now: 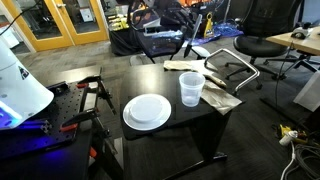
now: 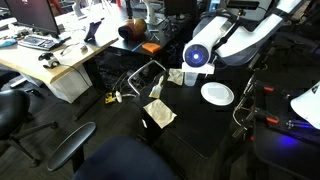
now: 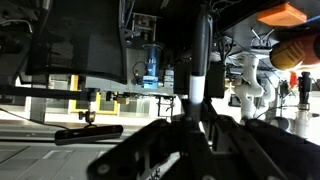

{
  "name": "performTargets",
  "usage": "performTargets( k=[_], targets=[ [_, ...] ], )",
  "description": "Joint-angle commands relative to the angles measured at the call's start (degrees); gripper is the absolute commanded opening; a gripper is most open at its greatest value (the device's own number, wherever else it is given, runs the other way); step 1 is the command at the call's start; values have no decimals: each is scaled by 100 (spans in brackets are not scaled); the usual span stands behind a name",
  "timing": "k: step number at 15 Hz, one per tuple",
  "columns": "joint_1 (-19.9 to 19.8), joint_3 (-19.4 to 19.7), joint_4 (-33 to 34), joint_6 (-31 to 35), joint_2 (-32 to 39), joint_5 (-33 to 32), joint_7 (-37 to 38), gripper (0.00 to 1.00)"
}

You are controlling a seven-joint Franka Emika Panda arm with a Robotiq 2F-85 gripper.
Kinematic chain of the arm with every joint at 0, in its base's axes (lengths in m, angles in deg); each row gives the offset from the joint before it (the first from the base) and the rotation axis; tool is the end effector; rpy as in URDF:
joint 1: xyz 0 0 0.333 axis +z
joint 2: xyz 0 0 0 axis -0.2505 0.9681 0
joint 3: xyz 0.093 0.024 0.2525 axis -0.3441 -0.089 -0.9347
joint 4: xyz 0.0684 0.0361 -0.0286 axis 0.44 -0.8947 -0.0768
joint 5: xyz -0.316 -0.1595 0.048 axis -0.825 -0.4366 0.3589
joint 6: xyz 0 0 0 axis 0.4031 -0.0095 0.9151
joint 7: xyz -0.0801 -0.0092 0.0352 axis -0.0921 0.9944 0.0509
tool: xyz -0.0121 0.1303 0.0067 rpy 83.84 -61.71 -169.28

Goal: Put the marker in the cup

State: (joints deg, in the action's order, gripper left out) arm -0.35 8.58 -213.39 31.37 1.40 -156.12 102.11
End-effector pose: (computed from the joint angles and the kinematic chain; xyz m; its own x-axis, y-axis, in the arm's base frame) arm 0.4835 0.0473 0.1944 0.1578 -0.3273 0.9317 -0.9747 -0.2026 0.0939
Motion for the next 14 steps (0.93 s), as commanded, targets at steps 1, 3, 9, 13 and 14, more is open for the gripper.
performTargets(
  k=[1, 3, 9, 13, 14],
  targets=[
    [-107, -113, 227, -286, 302, -41, 315, 3],
    [-112, -108, 282, -297, 423, -43, 405, 3],
    [-87, -81, 484, -445, 769, -96, 549, 3],
    [-77, -62, 690, -539, 1026, -160, 595, 3],
    [-93, -63, 745, -519, 1090, -168, 571, 3]
  ],
)
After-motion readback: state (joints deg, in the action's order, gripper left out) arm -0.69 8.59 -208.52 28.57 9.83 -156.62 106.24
